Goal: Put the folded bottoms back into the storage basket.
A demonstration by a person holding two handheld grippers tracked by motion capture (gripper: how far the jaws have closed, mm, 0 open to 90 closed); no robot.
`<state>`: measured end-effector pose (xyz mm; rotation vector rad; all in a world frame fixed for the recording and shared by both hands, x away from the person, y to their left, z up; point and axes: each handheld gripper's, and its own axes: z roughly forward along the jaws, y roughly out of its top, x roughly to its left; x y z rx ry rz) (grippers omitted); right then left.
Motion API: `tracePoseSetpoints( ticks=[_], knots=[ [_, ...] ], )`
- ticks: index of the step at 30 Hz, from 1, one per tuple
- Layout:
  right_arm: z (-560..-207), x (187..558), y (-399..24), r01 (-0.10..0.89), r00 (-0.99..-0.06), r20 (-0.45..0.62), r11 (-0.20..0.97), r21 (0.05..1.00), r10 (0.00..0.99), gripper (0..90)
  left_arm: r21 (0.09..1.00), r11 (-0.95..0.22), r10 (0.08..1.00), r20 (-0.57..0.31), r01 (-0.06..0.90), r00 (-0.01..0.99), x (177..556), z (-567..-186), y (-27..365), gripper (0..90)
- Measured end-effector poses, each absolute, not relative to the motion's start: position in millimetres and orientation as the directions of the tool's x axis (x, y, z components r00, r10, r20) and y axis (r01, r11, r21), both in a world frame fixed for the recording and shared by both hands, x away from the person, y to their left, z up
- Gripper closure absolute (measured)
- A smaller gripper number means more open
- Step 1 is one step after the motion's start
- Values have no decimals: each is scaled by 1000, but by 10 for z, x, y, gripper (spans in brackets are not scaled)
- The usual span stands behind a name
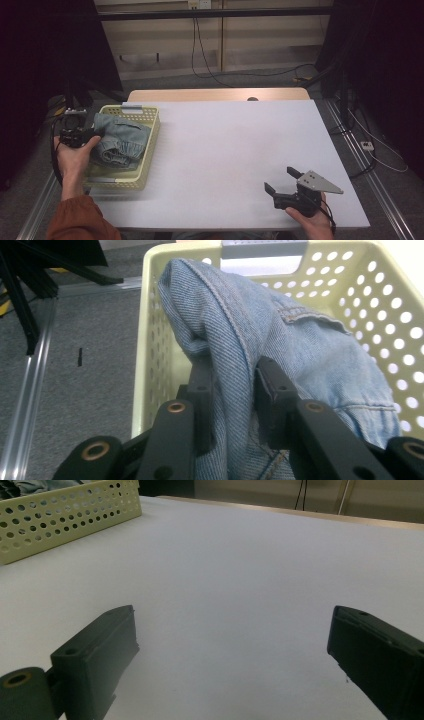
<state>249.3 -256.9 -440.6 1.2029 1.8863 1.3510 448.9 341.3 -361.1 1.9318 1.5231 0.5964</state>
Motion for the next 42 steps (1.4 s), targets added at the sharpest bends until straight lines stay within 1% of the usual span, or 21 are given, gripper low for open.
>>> tracePoseSetpoints(
  ticks=[16, 24, 28, 31, 38, 42],
  knots=[
    [-4405, 2492, -2568, 359, -468, 79, 108, 927, 880, 59, 685, -179, 967, -9, 706, 254, 4541, -3729, 3420, 696],
    [-4406, 2492, -2565, 360, -465, 76, 109, 927, 882, 59, 661, -207, 964, 9, 721, 267, 4581, -3804, 3378, 680],
    [-4405, 2491, -2569, 359, -467, 78, 109, 927, 881, 59, 653, -202, 963, 0, 729, 268, 4589, -3830, 3412, 666],
    [-4404, 2490, -2568, 359, -466, 77, 109, 927, 881, 59, 662, -184, 966, -14, 727, 258, 4588, -3833, 3434, 647],
    [-4403, 2489, -2572, 360, -466, 78, 108, 927, 881, 59, 679, -113, 978, -53, 725, 202, 4574, -3827, 3488, 646],
    [-4404, 2490, -2569, 359, -467, 80, 106, 927, 881, 59, 648, -93, 983, -62, 756, 175, 4575, -3840, 3518, 653]
  ],
)
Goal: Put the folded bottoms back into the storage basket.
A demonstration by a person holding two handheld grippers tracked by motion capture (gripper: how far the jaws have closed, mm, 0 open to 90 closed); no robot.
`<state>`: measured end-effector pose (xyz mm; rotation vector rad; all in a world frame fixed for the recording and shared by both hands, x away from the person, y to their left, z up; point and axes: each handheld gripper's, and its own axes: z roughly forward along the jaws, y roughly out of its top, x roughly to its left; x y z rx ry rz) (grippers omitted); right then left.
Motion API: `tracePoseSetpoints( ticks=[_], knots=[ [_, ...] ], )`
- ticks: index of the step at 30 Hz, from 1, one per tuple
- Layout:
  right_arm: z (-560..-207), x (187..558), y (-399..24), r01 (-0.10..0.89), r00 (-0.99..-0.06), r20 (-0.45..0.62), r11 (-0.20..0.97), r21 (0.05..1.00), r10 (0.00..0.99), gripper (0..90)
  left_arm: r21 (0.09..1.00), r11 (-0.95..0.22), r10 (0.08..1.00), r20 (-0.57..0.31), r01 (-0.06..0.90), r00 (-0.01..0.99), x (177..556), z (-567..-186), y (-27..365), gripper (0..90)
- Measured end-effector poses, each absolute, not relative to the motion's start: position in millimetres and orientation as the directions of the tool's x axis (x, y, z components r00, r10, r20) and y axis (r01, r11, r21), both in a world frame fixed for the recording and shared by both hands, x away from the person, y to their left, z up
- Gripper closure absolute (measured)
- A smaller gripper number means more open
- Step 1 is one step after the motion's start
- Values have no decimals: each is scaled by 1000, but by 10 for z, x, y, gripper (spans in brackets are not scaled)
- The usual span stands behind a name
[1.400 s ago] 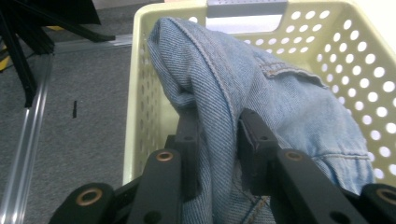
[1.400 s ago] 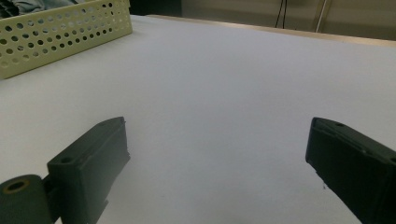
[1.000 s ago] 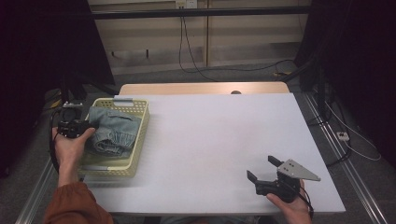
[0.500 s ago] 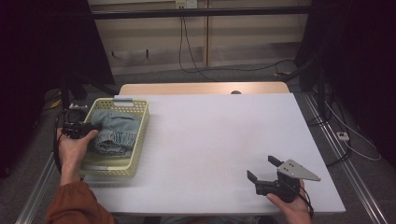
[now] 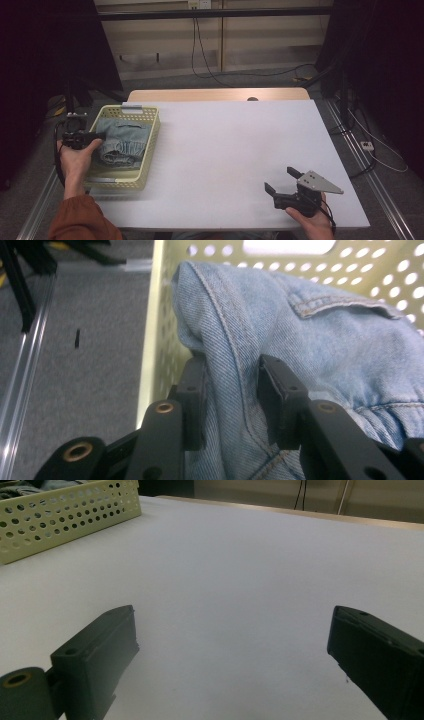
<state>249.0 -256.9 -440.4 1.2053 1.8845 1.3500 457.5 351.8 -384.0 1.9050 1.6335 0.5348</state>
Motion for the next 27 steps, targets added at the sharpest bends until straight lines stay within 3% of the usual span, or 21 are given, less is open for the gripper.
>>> tracePoseSetpoints(
  ticks=[7, 13, 27],
  knots=[
    [-4404, 2490, -2569, 360, -469, 80, 108, 927, 880, 59, 637, -71, 985, -77, 768, 154, 4570, -3860, 3552, 675],
    [-4405, 2489, -2566, 363, -468, 80, 109, 925, 880, 59, 598, -86, 991, -32, 797, 131, 4593, -3883, 3516, 775],
    [-4405, 2488, -2567, 365, -467, 82, 107, 925, 880, 59, 572, -149, 986, 26, 807, 163, 4686, -4023, 3461, 781]
  ],
)
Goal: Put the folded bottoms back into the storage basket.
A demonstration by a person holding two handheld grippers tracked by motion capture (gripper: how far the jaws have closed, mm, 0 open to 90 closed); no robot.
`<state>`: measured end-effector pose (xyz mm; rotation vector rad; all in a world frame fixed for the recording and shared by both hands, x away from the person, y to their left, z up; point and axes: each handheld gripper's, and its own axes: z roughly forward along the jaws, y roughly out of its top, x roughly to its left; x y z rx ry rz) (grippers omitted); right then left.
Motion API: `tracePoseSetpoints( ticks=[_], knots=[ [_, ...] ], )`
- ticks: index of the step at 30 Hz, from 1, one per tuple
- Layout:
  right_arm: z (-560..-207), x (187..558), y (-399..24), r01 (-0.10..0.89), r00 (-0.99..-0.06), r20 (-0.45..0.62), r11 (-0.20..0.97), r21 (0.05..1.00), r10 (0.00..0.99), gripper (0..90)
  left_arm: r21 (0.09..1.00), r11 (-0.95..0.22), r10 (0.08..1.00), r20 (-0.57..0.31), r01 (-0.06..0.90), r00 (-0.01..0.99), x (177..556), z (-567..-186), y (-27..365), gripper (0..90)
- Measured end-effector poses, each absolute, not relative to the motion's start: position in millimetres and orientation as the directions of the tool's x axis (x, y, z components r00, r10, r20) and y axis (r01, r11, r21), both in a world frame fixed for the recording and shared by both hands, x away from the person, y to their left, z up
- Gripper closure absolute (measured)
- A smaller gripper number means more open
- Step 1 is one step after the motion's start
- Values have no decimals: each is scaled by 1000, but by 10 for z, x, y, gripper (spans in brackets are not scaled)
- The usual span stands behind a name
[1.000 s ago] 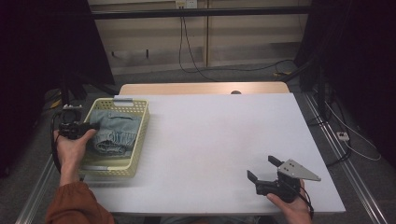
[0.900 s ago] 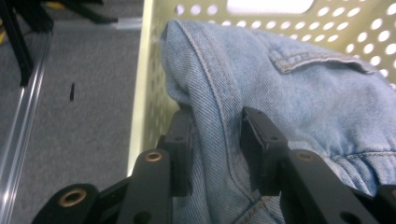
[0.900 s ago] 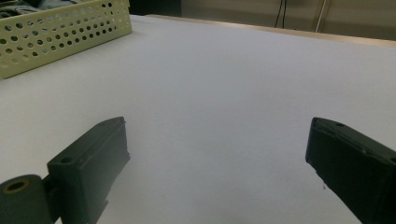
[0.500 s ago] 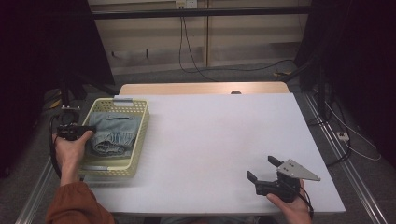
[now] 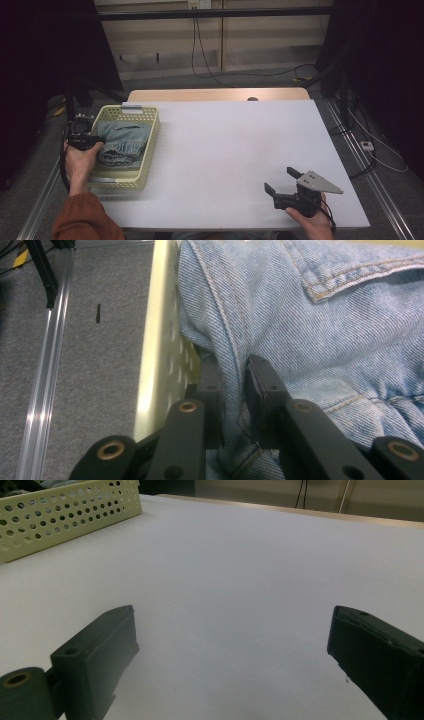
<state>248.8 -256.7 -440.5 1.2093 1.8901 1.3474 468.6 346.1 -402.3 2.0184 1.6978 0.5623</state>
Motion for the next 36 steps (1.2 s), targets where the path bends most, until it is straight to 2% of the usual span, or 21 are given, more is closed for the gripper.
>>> tracePoseSetpoints(
  ticks=[10, 28, 36],
  knots=[
    [-4407, 2488, -2561, 365, -469, 78, 113, 924, 879, 59, 554, -218, 974, 72, 804, 214, 4712, -4079, 3400, 776],
    [-4408, 2491, -2558, 366, -471, 81, 111, 924, 879, 59, 555, -211, 969, 11, 805, 246, 4709, -4099, 3418, 765],
    [-4407, 2490, -2562, 366, -470, 82, 110, 924, 879, 59, 570, -190, 971, -11, 799, 239, 4694, -4053, 3452, 725]
  ],
)
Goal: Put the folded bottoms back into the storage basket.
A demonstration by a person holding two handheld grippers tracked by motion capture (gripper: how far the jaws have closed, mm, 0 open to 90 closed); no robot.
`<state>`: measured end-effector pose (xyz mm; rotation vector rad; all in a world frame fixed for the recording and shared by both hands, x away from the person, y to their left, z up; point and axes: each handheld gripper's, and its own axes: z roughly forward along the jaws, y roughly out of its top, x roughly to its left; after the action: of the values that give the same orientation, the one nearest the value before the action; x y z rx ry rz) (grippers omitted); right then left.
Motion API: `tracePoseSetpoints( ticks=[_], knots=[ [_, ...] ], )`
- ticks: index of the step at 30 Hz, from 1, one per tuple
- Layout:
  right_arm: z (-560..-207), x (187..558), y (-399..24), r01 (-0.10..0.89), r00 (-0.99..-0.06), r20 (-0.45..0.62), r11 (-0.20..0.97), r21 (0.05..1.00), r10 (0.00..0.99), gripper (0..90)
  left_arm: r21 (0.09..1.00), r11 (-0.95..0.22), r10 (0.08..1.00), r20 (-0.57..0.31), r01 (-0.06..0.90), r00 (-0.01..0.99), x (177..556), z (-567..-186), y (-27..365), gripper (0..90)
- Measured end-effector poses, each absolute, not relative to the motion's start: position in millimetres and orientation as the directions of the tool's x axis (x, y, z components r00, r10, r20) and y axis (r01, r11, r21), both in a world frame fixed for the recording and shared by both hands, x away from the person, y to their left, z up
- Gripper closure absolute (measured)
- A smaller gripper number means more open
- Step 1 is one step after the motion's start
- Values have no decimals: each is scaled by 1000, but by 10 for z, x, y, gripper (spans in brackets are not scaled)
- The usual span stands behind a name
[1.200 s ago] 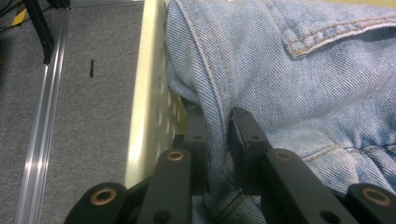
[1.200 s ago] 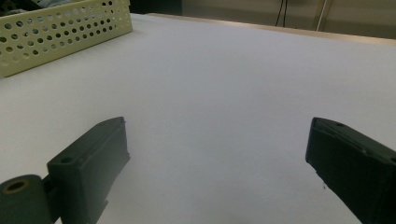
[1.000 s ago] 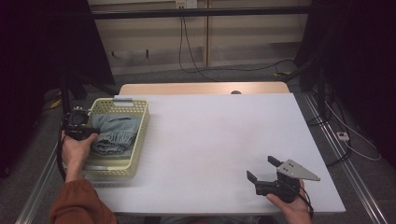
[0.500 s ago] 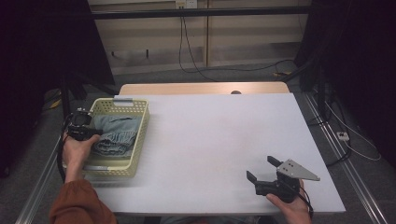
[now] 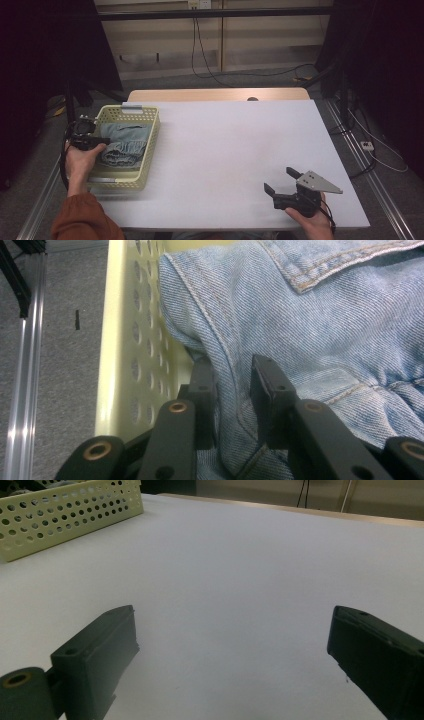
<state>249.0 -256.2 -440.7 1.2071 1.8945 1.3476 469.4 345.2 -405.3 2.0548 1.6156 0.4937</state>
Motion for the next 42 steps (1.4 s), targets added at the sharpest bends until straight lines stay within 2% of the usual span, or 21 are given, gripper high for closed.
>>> tracePoseSetpoints(
  ticks=[11, 22, 27, 30, 34, 36, 42],
  knots=[
    [-4407, 2490, -2562, 366, -470, 81, 110, 924, 879, 60, 607, -170, 971, -34, 776, 239, 4661, -4005, 3472, 654],
    [-4408, 2490, -2569, 369, -469, 84, 108, 923, 879, 60, 672, -207, 956, -15, 711, 293, 4601, -3935, 3465, 529],
    [-4411, 2491, -2582, 370, -464, 91, 99, 924, 881, 60, 700, -215, 952, -7, 681, 307, 4594, -3897, 3442, 412],
    [-4412, 2490, -2587, 370, -465, 94, 97, 924, 880, 60, 721, -198, 962, 13, 664, 273, 4581, -3866, 3440, 349],
    [-4415, 2490, -2599, 374, -465, 102, 91, 923, 879, 59, 762, -156, 968, -10, 629, 253, 4559, -3814, 3468, 264],
    [-4418, 2495, -2611, 375, -464, 106, 87, 923, 880, 59, 775, -139, 968, -25, 617, 249, 4556, -3796, 3467, 193],
    [-4415, 2495, -2615, 373, -466, 105, 87, 924, 878, 59, 797, -169, 956, -11, 580, 293, 4533, -3770, 3434, 73]
  ],
)
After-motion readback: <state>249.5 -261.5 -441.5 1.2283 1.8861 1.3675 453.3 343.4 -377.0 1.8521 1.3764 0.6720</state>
